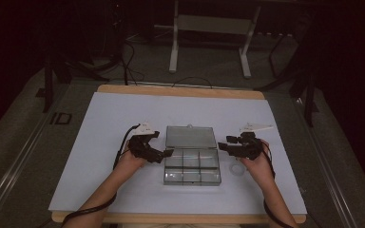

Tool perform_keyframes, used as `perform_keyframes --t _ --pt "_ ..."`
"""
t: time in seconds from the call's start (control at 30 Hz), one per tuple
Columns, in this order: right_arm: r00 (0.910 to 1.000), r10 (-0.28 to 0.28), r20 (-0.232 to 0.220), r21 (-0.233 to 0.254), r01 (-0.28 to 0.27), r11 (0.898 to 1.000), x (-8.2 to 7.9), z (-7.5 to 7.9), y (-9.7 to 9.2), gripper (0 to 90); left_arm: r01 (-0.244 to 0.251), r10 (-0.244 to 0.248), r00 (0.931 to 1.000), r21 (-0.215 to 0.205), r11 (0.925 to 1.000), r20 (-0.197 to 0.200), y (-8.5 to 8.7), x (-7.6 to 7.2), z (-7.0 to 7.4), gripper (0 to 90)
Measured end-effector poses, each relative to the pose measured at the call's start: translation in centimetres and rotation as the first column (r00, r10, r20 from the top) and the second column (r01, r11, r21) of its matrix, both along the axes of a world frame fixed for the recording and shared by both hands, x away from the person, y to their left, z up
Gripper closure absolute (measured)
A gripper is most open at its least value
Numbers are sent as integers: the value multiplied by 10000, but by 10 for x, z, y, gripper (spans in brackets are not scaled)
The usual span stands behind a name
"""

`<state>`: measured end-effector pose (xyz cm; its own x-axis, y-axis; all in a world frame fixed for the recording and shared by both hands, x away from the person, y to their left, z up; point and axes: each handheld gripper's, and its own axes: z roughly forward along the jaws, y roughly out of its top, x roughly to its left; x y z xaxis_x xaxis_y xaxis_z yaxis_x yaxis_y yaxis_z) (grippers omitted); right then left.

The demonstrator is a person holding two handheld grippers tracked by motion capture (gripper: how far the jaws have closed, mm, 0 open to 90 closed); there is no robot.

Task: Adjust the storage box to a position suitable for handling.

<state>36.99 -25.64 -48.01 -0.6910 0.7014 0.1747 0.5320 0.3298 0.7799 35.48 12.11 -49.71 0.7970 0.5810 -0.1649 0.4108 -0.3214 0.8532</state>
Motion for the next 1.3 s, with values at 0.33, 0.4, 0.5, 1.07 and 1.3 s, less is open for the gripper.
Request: perform_keyframes --t 0.33,0.4,0.5,1.07,1.3 --pt "9979 114 640 -356 -91 9993 -9 0 -29 533 -304 303 9992 26 9995 268 12 -11 -8 19" --pt "9967 232 782 -436 -198 9989 -11 -1 -34 545 -300 299 9992 34 9995 270 14 -13 -9 19" --pt "9954 419 859 -531 -374 9979 -15 -2 -42 561 -298 294 9993 151 9994 226 17 -18 -15 20" --pt "9919 1236 302 -1278 -1188 9847 -33 -19 -60 670 -239 238 9997 123 9996 88 30 -37 -26 19" --pt "9930 1174 -95 -1433 -1175 9827 -32 -36 -63 680 -241 234 9996 388 9990 184 33 -51 -32 20"
